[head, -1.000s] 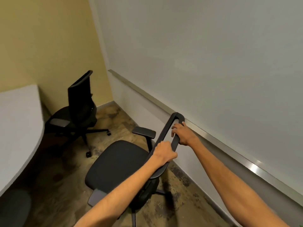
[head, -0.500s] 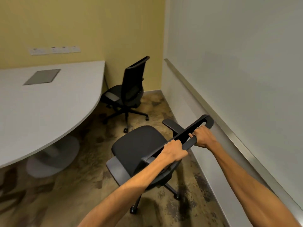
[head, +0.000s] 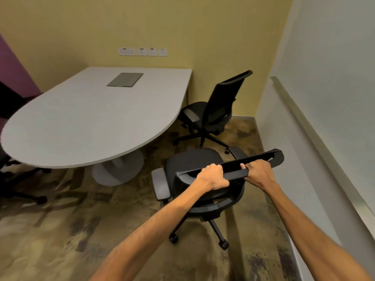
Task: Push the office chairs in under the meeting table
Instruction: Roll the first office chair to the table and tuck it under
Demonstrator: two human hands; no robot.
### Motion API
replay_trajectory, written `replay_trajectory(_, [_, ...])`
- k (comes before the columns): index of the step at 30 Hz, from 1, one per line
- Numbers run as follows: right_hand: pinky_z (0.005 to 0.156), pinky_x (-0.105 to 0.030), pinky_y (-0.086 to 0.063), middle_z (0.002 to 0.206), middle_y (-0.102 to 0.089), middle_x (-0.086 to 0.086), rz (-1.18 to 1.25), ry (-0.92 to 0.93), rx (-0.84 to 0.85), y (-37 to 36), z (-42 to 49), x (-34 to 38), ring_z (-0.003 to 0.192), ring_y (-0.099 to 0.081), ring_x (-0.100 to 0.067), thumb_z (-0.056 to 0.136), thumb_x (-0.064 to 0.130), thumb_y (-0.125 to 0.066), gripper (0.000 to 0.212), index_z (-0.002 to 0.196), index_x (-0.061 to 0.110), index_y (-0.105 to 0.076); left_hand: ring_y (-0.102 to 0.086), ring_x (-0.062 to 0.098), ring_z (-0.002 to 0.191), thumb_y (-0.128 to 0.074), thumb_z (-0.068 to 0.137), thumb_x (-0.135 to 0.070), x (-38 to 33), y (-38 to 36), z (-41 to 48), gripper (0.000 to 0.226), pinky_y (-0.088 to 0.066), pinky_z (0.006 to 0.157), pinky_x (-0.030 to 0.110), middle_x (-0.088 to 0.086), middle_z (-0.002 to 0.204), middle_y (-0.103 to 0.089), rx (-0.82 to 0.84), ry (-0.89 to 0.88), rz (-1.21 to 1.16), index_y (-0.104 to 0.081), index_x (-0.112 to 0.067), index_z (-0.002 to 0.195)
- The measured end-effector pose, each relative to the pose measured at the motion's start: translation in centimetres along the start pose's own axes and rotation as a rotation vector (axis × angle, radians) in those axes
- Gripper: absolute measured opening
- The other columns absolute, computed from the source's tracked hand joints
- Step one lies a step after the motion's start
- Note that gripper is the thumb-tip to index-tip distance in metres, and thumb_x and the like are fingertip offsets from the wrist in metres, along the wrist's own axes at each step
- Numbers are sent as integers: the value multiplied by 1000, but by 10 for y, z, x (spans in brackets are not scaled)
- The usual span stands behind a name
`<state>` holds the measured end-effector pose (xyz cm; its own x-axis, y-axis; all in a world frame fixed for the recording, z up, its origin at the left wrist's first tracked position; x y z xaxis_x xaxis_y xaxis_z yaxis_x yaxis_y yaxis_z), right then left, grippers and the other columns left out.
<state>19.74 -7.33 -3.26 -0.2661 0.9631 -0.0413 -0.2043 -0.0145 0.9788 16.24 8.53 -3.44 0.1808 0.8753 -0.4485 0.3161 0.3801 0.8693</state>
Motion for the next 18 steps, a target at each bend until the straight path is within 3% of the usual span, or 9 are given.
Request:
replay_trajectory(6, [49,-27,-31,54,-64,-5,1,142,1,-13,67,64,55,-63,-27,85,32,-63,24,72,17,-76,-59,28,63,-62,67,-25,74,38,15,24,-47,58,32,1,57,-51,-65,90,26,-46,-15,52])
replay_trajectory(9, [47,-28,-33,50,-62,-7,19,151,-38,-9,94,87,50,-61,-29,82,28,-68,20,68,16,-75,-54,26,55,-61,68,-25,102,60,22,27,-47,60,32,1,53,-50,-110,107,65,-45,-15,50])
replay_trajectory(13, [45,-25,-30,43,-58,-5,41,206,-76,-12,137,123,41,-57,-27,73,23,-77,15,60,16,-73,-60,30,61,-62,69,-32,146,86,28,24,-44,60,31,3,59,-57,-190,174,161,-59,-10,59])
replay_trajectory(18, [48,-28,-35,48,-61,-7,117,340,-72,-26,214,161,46,-60,-31,80,23,-69,21,61,14,-73,-60,26,60,-60,72,-43,194,127,52,34,-52,62,32,2,58,-58,-323,344,227,-65,-10,63])
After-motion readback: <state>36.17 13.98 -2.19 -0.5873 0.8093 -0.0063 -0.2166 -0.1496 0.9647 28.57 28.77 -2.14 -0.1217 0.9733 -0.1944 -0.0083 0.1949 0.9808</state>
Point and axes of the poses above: each hand's wrist, its own z-axis towards the middle knuckle, its own y-axis out of the back of the hand, x = y × z, the point moved 8 cm from there along z, towards the middle knuckle
